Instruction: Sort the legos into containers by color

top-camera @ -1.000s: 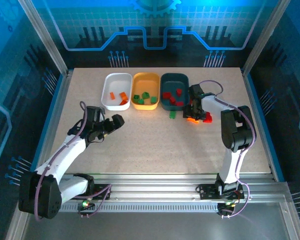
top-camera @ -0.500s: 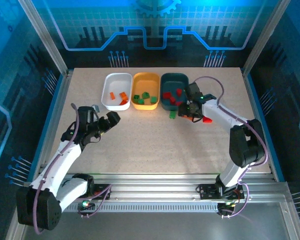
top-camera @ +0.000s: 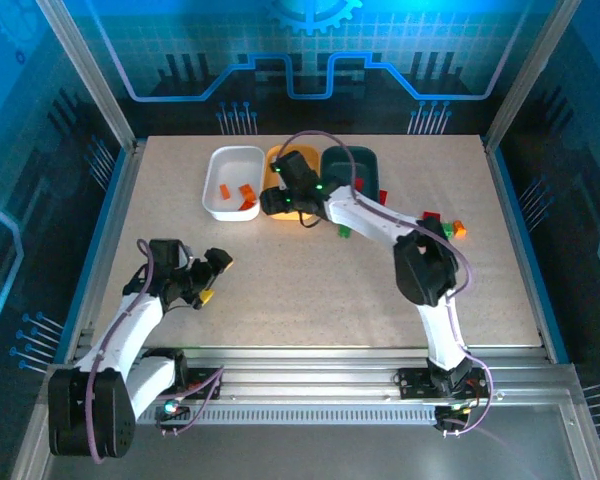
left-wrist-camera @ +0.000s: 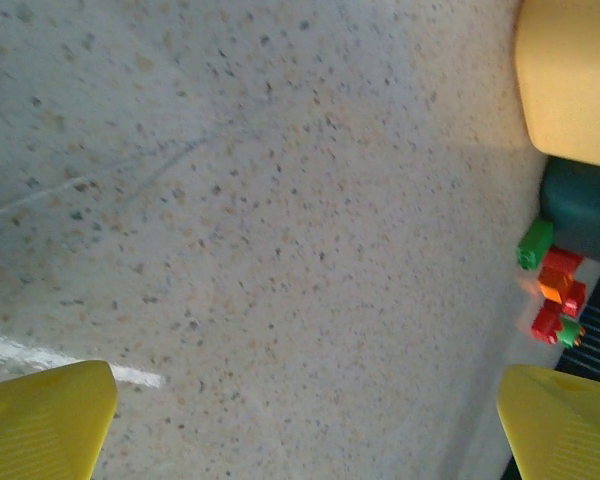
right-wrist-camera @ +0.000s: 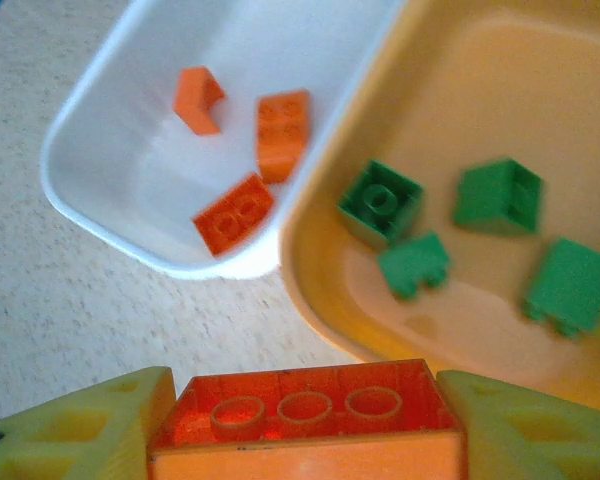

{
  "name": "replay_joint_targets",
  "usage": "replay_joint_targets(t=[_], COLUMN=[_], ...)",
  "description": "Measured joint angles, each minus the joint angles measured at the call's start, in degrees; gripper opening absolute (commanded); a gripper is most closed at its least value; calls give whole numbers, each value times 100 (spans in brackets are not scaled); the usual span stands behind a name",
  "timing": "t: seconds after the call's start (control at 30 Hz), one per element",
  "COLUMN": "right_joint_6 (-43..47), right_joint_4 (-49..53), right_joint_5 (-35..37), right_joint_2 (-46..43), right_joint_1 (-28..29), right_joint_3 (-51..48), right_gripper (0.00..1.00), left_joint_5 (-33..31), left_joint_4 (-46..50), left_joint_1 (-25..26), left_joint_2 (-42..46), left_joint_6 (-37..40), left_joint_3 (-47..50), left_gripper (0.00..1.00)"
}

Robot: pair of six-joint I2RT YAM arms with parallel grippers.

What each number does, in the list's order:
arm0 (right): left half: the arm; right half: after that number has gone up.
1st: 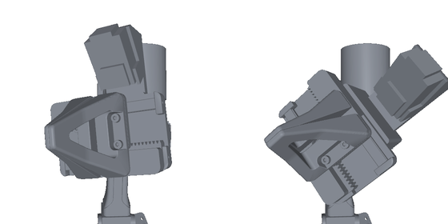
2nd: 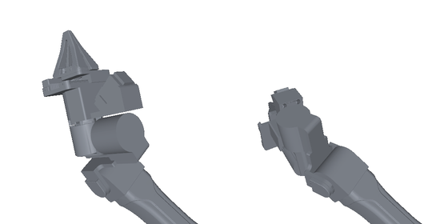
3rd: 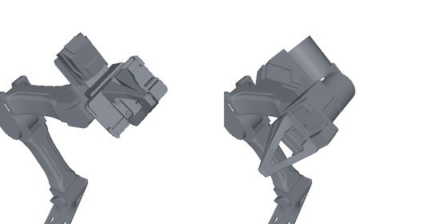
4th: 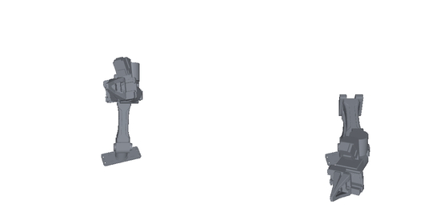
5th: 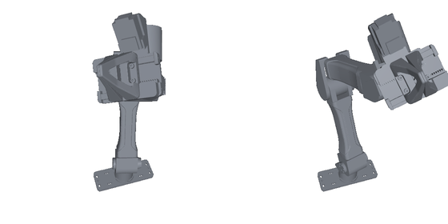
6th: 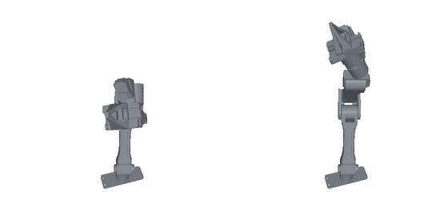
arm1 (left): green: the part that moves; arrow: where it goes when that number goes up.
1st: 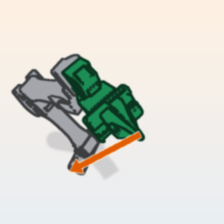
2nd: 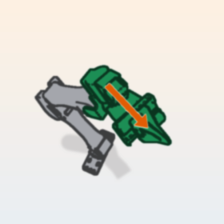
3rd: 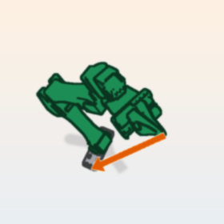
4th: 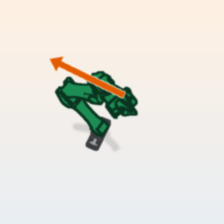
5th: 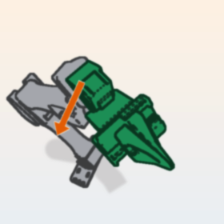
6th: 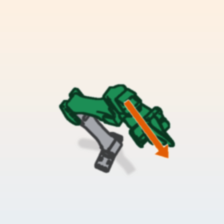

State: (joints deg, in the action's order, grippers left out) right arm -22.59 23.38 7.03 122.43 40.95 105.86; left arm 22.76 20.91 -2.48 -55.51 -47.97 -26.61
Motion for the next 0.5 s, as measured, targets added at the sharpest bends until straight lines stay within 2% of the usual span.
replay_joint_targets(t=[0.2, 0.37, 0.5], right_joint_6=[319, 382, 459], right_joint_4=[70, 332, 815], right_joint_5=[-249, -348, -422], right_joint_2=[1346, 2295, 3235], right_joint_1=[63, 74, 74], right_joint_3=[1921, 3254, 4813], right_gripper=[63, 64, 80], left_joint_5=[271, 450, 566], left_joint_4=[114, 173, 153], left_joint_1=[-33, -48, -48], left_joint_2=[485, 538, 529], left_joint_6=[31, 96, 164], left_joint_3=[48, 63, 177], left_gripper=[99, 99, 99])
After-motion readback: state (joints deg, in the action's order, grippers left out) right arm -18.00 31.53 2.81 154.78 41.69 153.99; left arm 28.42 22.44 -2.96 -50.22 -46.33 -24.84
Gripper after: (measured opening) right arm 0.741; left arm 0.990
